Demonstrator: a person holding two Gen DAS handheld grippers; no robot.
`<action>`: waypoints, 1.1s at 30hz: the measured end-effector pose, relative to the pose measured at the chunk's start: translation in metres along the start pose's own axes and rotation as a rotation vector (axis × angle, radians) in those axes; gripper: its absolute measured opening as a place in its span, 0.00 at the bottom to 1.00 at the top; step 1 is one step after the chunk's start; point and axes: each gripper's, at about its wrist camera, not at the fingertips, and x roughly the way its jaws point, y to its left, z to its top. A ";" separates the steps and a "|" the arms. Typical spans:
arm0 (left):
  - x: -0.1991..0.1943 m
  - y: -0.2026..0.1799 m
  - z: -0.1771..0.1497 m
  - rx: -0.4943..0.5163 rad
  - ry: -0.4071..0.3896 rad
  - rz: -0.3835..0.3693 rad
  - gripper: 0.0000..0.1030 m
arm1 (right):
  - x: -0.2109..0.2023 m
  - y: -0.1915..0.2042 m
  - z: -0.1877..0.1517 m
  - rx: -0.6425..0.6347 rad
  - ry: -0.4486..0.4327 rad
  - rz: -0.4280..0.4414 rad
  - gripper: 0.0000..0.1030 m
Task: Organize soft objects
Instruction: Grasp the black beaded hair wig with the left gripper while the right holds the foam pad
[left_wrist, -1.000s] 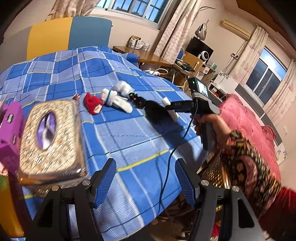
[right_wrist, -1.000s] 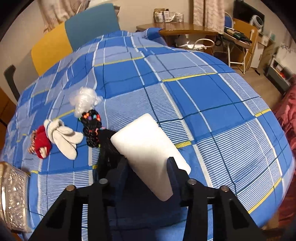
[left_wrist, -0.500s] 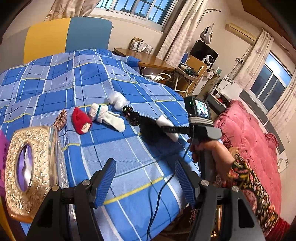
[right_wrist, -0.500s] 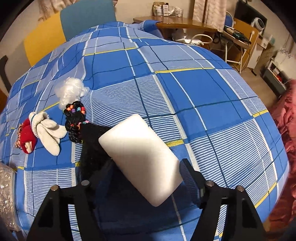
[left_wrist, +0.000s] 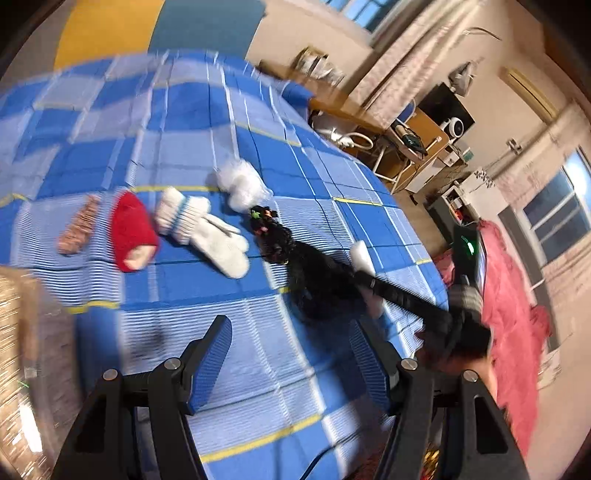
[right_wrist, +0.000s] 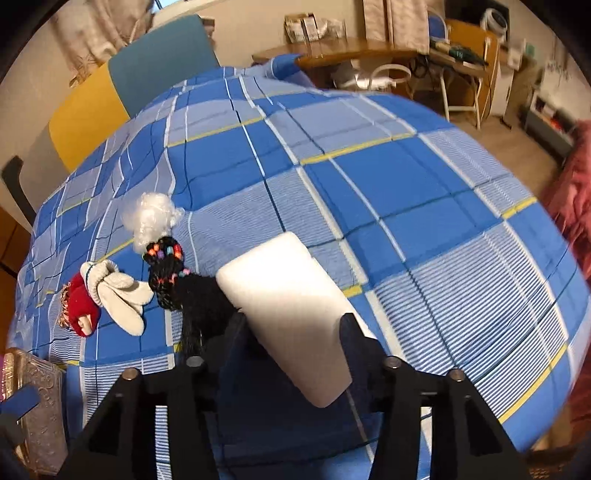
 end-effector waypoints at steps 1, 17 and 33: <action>0.012 0.001 0.006 -0.027 0.023 -0.010 0.65 | -0.001 0.002 -0.001 -0.008 -0.002 -0.004 0.56; 0.141 0.011 0.073 -0.201 0.174 0.017 0.67 | -0.004 -0.001 -0.005 0.003 -0.003 -0.055 0.74; 0.104 0.028 0.056 -0.188 0.098 0.044 0.29 | -0.021 -0.008 0.004 0.050 -0.108 -0.086 0.82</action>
